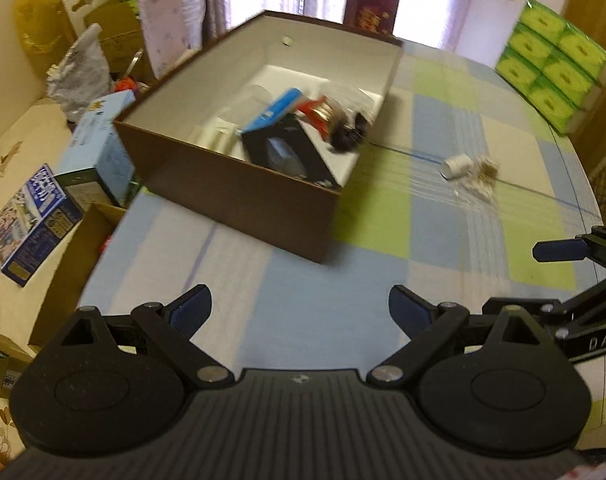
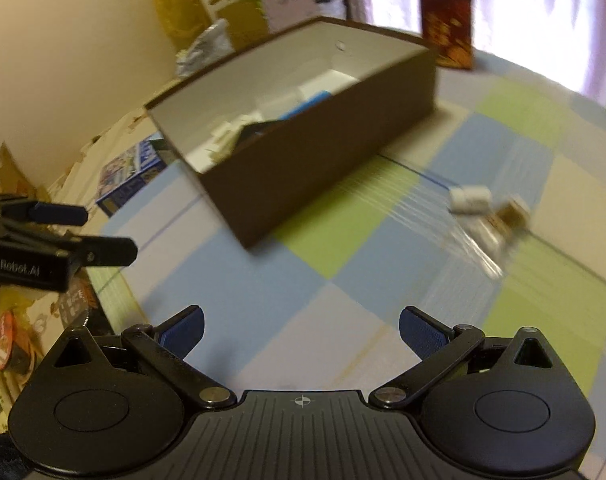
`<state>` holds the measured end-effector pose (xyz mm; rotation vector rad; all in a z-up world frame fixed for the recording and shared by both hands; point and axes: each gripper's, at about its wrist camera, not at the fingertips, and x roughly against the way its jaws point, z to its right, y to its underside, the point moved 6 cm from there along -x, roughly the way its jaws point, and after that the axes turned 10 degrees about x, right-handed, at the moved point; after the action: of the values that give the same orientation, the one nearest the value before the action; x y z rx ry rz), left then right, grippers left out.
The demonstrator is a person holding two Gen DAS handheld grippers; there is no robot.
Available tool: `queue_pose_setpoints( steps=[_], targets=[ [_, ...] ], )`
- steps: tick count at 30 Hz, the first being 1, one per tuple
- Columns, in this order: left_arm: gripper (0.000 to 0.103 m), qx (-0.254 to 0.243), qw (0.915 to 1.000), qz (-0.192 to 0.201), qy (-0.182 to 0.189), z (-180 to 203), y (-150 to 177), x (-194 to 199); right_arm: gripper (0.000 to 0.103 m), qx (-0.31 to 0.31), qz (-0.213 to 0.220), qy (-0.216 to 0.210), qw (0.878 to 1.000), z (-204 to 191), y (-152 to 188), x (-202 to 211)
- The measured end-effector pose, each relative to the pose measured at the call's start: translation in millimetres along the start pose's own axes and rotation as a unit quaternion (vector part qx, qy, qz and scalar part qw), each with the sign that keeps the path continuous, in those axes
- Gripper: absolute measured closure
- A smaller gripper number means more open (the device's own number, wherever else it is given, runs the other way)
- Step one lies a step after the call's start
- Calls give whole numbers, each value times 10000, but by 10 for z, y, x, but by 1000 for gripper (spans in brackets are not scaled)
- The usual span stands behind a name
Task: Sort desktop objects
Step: 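Withdraw both tools from the brown box toward the pill bottle and swabs, then grasp the white pill bottle with the left tool while the right tool grasps the cotton swab bag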
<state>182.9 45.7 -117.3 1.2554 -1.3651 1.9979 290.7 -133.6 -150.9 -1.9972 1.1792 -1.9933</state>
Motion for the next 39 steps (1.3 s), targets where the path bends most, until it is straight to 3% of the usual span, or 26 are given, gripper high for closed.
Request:
queue_pose_setpoints(
  steps=[9, 18, 29, 35, 39],
  targets=[
    [10, -537, 9972, -239, 459, 573, 47, -220, 2, -672, -102, 531, 9963, 470, 266, 162],
    [11, -979, 9920, -245, 761, 1027, -82, -498, 2, -1585, 107, 1237, 9795, 1012, 453, 366],
    [18, -1456, 9856, -251, 818, 1429, -380, -1041, 3, -2106, 394, 1481, 9655, 1426, 417, 192],
    [29, -1663, 9824, -328, 781, 1629, -573, -1409, 27, -2202, 421, 1491, 9631, 1601, 356, -14],
    [31, -1837, 9793, -385, 753, 1732, -682, -1626, 41, -2233, 500, 1421, 9630, 1678, 263, -137]
  ],
)
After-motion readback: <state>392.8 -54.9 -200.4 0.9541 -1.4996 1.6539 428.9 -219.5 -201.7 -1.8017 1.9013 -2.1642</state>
